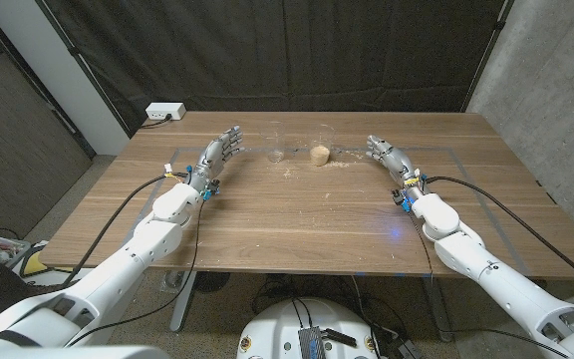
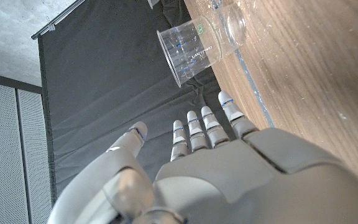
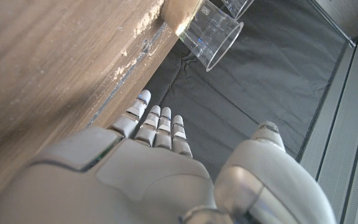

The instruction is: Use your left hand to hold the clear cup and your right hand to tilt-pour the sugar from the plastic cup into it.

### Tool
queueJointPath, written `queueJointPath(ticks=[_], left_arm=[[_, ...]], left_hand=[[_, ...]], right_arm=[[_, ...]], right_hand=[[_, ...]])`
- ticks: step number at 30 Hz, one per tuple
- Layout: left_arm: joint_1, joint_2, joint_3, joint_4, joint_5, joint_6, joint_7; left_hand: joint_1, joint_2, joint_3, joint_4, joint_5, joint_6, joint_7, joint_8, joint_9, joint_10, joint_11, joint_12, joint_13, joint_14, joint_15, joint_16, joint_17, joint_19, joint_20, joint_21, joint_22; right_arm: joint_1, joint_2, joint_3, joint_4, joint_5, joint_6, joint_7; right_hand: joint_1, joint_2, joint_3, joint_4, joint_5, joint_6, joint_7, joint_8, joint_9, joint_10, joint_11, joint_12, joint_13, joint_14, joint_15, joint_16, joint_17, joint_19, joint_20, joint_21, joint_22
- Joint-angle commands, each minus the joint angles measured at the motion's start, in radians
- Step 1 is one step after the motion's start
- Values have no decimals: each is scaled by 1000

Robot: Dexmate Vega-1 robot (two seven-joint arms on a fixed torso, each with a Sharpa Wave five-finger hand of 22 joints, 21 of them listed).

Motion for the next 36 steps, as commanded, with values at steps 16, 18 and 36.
queueJointPath(ticks=[16, 18, 36], left_arm=[[-13, 41, 46, -38, 38, 11, 39], [-16, 44, 49, -28, 48, 1, 41], [-35, 66, 92, 37, 177, -94, 150]], left_hand=[[3, -6, 3, -5, 4, 8, -1, 0, 6, 9, 1, 4, 6, 12, -23, 8, 3, 8, 1, -1, 4], [3, -6, 2, -6, 4, 9, -3, 0, 6, 8, -1, 4, 6, 12, -24, 7, 3, 8, 0, -1, 4], [21, -72, -18, -48, 2, -21, -31, -16, 4, 7, -26, 1, 9, 4, -53, -2, -3, -7, -5, -13, 5]], right_arm=[[30, -121, -76, -220, -332, -462, -82], [31, -122, -80, -230, -333, -491, -77], [-18, -131, -48, -288, -290, -519, -111]], right_hand=[[25, -24, -3, -29, 20, -107, -12, -5, 12, -89, -15, 3, 6, -108, 8, -2, 7, -74, 41, -43, 3], [18, -24, -7, -27, 19, -124, -7, -4, 13, -113, -11, 1, 8, -122, 14, 0, 9, -86, 51, -48, 4], [14, -25, -10, -28, 19, -151, -4, 1, 15, -147, -3, 5, 12, -139, 22, 7, 9, -96, 65, -51, 4]])
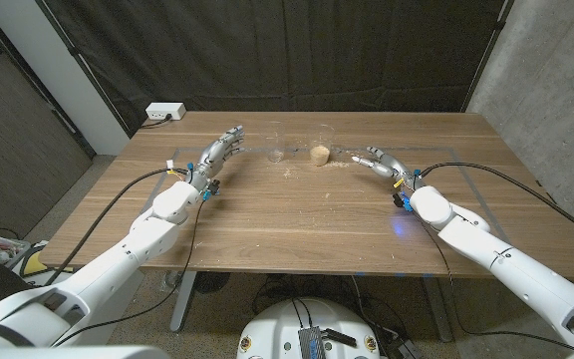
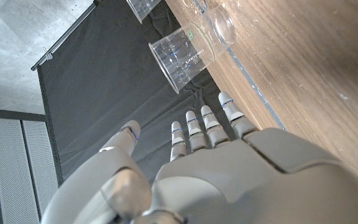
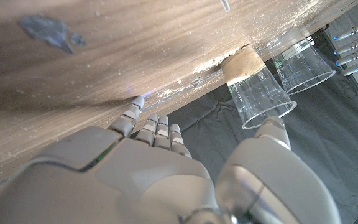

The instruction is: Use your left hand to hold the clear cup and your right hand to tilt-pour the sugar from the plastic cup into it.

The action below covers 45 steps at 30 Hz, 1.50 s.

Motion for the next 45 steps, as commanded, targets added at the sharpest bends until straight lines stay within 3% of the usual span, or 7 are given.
queueJointPath(ticks=[1, 5, 9, 14, 20, 38, 45], left_arm=[[-9, 4, 24, 43, 71, -73, 76], [-4, 7, 26, 47, 74, -90, 94], [-2, 10, 30, 50, 72, -102, 100], [2, 17, 35, 46, 70, -108, 108], [3, 22, 40, 46, 64, -113, 110], [-8, 11, 56, 92, 55, -162, 93], [-14, 10, 59, 108, 53, -169, 86]], left_hand=[[6, -12, 3, -10, 2, -7, 0, -1, 4, 6, -5, 1, 4, 1, -54, -2, 2, -4, 1, -3, 5], [8, -14, 3, -13, 2, -7, -1, 0, 4, 10, -11, 3, 5, 5, -57, -1, 2, -2, 0, -3, 5], [10, -15, 4, -15, 2, -8, -1, -1, 4, 12, -8, 4, 6, 7, -58, 0, 2, -1, -1, -4, 6], [12, -15, 4, -17, 2, -8, -3, -1, 5, 17, -12, 6, 8, 9, -58, 0, 3, -1, -1, -4, 6], [12, -14, 5, -17, 2, -8, -3, 0, 5, 18, -10, 6, 9, 9, -58, 1, 4, 2, -2, -4, 6], [14, -13, 5, -19, 2, -7, -3, 0, 6, 20, -11, 7, 13, 10, -60, 2, 7, 4, -4, -6, 7], [12, -17, 2, -20, 1, -9, -5, -1, 6, 20, -9, 7, 14, 9, -60, 2, 8, 2, 0, -7, 8]], right_arm=[[-24, -4, 15, -58, 17, -62, -18], [0, 18, -14, -96, -15, -157, -28], [23, 48, -45, -73, -63, -170, -71], [40, 84, -87, -4, -156, -97, -164], [45, 114, -94, 9, -182, -116, -188], [94, 175, -125, 50, -198, -152, -161], [106, 218, -124, 103, -173, -104, -189]], right_hand=[[-7, -4, -2, 2, 4, -10, 4, 6, 3, -19, 7, 4, 3, -11, 7, 4, 5, -8, 13, -2, 4], [-9, -12, -7, -1, 4, -41, 11, 3, 3, -54, 16, 1, 5, -36, 22, 1, 5, -27, 34, -8, 3], [-5, -30, -16, -10, 8, -95, 20, -1, 3, -101, 23, -1, 6, -83, 45, -3, 4, -61, 57, -15, 2], [1, -34, -18, -14, 11, -96, 20, 4, 3, -107, 21, 1, 6, -93, 48, -2, 4, -64, 57, -14, 1], [6, -34, -17, -17, 13, -90, 18, 10, 4, -100, 20, 8, 7, -94, 46, 1, 3, -70, 53, -14, 1], [26, -20, -10, -24, 14, -109, 22, 13, 5, -126, 21, 12, 9, -122, 56, 2, 3, -114, 59, -21, 0], [28, -19, -9, -25, 13, -109, 21, 15, 5, -124, 23, 15, 9, -123, 57, 4, 3, -117, 59, -19, 0]])
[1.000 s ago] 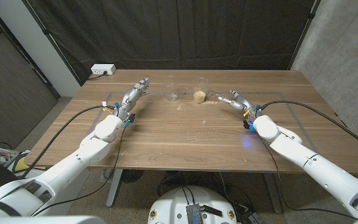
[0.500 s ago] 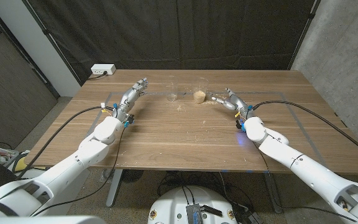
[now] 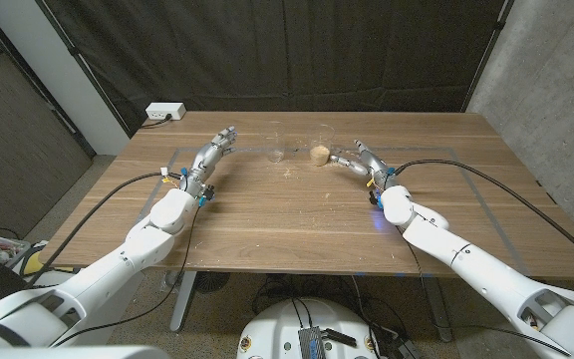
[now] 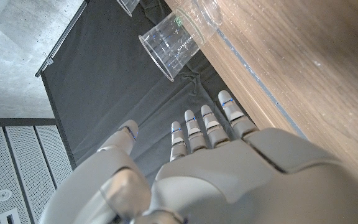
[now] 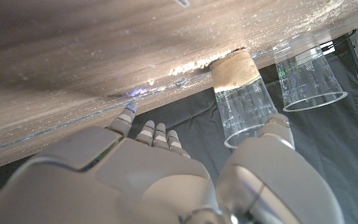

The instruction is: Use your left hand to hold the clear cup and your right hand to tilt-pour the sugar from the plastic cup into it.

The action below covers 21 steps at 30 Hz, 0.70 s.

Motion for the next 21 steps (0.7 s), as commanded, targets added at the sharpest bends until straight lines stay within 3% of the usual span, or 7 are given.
queueJointPath(ticks=[1, 10, 21], left_arm=[[-12, -6, 7, 35, -6, -29, -14], [-15, -6, 4, 54, -5, -54, -12], [-12, -4, -2, 77, -19, -69, -22]], left_hand=[[0, -6, 0, -5, 1, -7, -5, -1, 6, 6, 6, 7, 5, 7, -59, 1, 5, 2, -1, -7, 3], [1, -5, 1, -7, 2, 2, -4, 2, 6, 12, 4, 9, 7, 9, -60, 2, 6, 3, -2, -8, 3], [4, -4, 2, -9, 2, 6, -4, 3, 6, 12, 3, 9, 9, 9, -62, 2, 6, 3, -2, -9, 4]], right_arm=[[27, 64, -9, 69, 25, 42, -25], [46, 115, -8, 118, 47, 57, -66], [124, 175, -58, 208, 58, 60, -23]], right_hand=[[12, 3, -1, -8, 5, -12, 0, 6, 4, -5, 1, 7, 6, -7, -2, 4, 3, -8, 0, -4, 2], [15, 8, 1, -8, 3, -4, -1, 12, 4, -2, 2, 12, 7, -5, -1, 7, 3, -11, 1, -2, 2], [19, 11, 2, -10, 0, -15, 0, 10, 5, -16, 6, 11, 8, -21, 8, 4, 3, -20, 7, -1, 2]])
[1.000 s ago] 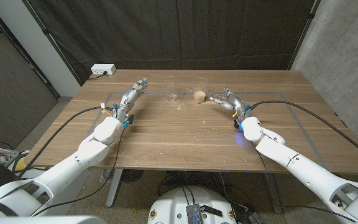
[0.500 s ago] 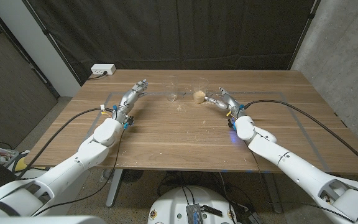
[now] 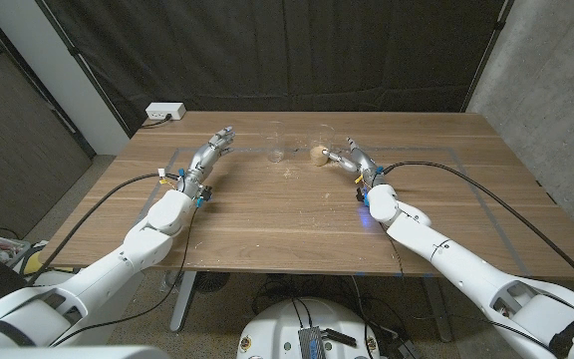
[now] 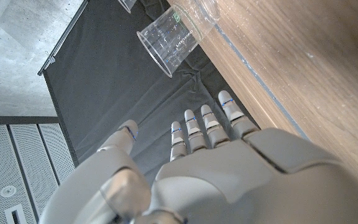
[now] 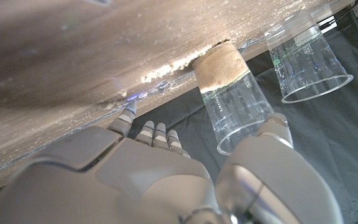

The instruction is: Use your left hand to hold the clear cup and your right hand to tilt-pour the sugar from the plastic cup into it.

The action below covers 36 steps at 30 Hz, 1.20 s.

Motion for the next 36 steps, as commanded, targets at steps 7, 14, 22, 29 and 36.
queueJointPath(ticks=[7, 14, 22, 29, 36], left_arm=[[1, -8, -9, 53, -22, -37, -23], [0, -9, -15, 69, -36, -36, -40], [-4, -8, -20, 73, -35, -35, -49], [-1, -6, -25, 74, -39, -35, -53], [-7, -13, -27, 88, -42, -38, -65]], left_hand=[[4, -4, 5, -7, 2, 4, -3, 2, 6, 6, -5, 5, 5, 5, -59, 1, 1, 1, -1, -3, 4], [4, -4, 4, -7, 2, 4, -2, 2, 6, 5, -2, 5, 7, 3, -56, 1, 2, -1, 0, -5, 4], [3, -4, 3, -7, 2, 4, -3, 1, 6, 4, -2, 4, 8, 4, -57, 2, 3, -1, 1, -6, 5], [3, -4, 3, -7, 2, 4, -3, 1, 6, 4, -2, 4, 10, 3, -56, 2, 4, -2, 2, -7, 5], [2, -4, 2, -7, 2, 4, -4, 1, 6, 5, 3, 4, 11, 1, -55, 1, 4, -3, 3, -7, 6]], right_arm=[[105, 93, -64, 135, 21, 18, 45], [128, 121, -70, 160, 29, 0, 36], [147, 145, -70, 214, 48, 46, 16], [160, 185, -66, 306, 65, 141, -40], [169, 244, -48, 443, 110, 302, -105]], right_hand=[[11, -4, 0, -12, -1, -20, 1, 2, 5, -15, 2, 9, 3, -15, 2, 6, 3, -13, 12, 0, 1], [12, -2, -1, -12, -2, 15, 1, 18, 5, -8, 6, 17, 4, -6, 5, 12, 3, -9, 15, 5, 1], [16, 5, 2, -12, -3, 21, 3, 20, 6, -3, 11, 22, 5, 5, 6, 16, 3, -3, 18, 9, 1], [33, 22, 12, -17, -6, 35, -8, 27, 8, 22, 3, 38, 9, 45, -10, 30, 6, 20, 13, 18, 2], [61, 65, 38, -21, -20, 64, -57, 48, 24, 78, -11, 83, 37, 144, -52, 70, 33, 79, -10, 38, 8]])
